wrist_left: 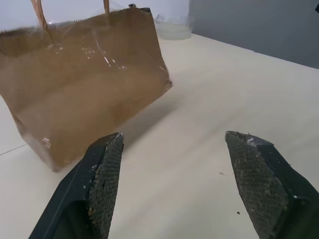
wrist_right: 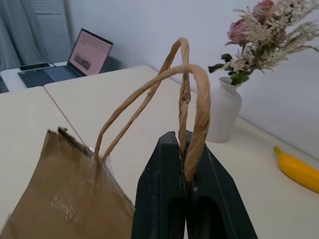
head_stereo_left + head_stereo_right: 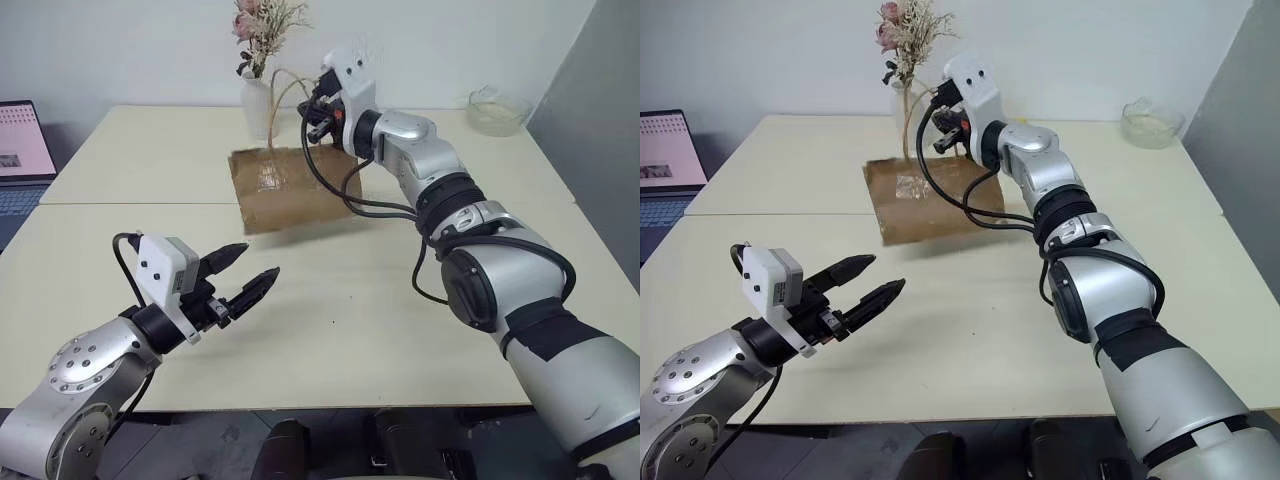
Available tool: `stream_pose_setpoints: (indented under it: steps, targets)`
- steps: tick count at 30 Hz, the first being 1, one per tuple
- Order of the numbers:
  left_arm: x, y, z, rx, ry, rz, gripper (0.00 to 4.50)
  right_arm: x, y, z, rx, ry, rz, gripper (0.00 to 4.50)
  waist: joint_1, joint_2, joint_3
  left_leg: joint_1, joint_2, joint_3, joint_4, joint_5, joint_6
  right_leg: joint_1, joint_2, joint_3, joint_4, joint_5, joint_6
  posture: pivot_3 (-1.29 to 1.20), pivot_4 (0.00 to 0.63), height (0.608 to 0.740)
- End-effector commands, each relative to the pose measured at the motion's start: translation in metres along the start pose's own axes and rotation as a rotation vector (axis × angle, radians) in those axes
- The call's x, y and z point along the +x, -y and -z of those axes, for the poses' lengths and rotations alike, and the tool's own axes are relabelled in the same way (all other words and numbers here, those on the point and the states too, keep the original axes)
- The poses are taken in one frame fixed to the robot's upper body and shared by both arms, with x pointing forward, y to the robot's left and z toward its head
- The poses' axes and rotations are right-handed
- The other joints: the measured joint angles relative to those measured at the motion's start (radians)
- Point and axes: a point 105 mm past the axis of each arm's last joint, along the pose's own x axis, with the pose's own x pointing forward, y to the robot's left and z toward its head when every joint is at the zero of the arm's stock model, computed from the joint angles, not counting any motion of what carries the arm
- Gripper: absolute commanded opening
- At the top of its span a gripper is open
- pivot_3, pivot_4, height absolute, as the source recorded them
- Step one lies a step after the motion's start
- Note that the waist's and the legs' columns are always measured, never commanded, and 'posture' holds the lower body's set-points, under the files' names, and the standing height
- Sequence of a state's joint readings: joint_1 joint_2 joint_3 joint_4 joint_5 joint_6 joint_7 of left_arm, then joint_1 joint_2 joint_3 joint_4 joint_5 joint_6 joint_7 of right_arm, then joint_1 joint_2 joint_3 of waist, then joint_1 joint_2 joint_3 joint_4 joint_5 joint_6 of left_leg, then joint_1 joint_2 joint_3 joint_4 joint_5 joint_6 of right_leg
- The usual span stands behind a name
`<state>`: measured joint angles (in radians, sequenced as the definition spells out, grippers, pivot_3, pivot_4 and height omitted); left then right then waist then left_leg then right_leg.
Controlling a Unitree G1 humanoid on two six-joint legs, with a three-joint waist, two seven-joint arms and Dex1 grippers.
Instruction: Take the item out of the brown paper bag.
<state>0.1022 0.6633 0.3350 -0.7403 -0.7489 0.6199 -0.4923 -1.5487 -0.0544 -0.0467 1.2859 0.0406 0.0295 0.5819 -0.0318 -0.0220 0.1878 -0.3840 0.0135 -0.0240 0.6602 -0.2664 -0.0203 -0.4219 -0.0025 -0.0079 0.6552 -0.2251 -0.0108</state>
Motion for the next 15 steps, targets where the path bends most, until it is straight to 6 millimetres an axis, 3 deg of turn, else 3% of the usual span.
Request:
stream_pose_setpoints:
  steps: [1, 8, 15]
  targets:
    - [0.002, 0.004, -0.009, 0.037, 0.035, 0.016, 3.41, 0.000, 0.003, -0.007, -0.048, 0.013, 0.029, 0.06, 0.000, 0.000, 0.000, 0.000, 0.000, 0.000, 0.000, 0.000, 0.000, 0.000, 0.000, 0.000, 0.000, 0.000, 0.000, 0.00, 0.150, 0.740]
    - [0.004, 0.007, -0.007, 0.031, 0.036, 0.029, 3.41, -0.004, 0.004, 0.019, -0.133, -0.074, 0.018, 0.06, 0.000, 0.000, 0.000, 0.000, 0.000, 0.000, 0.000, 0.000, 0.000, 0.000, 0.000, 0.000, 0.000, 0.000, 0.000, 0.00, 0.150, 0.740]
    - [0.007, 0.009, -0.008, 0.029, 0.040, 0.036, 3.41, -0.008, 0.012, 0.024, -0.182, -0.096, 0.047, 0.06, 0.000, 0.000, 0.000, 0.000, 0.000, 0.000, 0.000, 0.000, 0.000, 0.000, 0.000, 0.000, 0.000, 0.000, 0.000, 0.00, 0.150, 0.740]
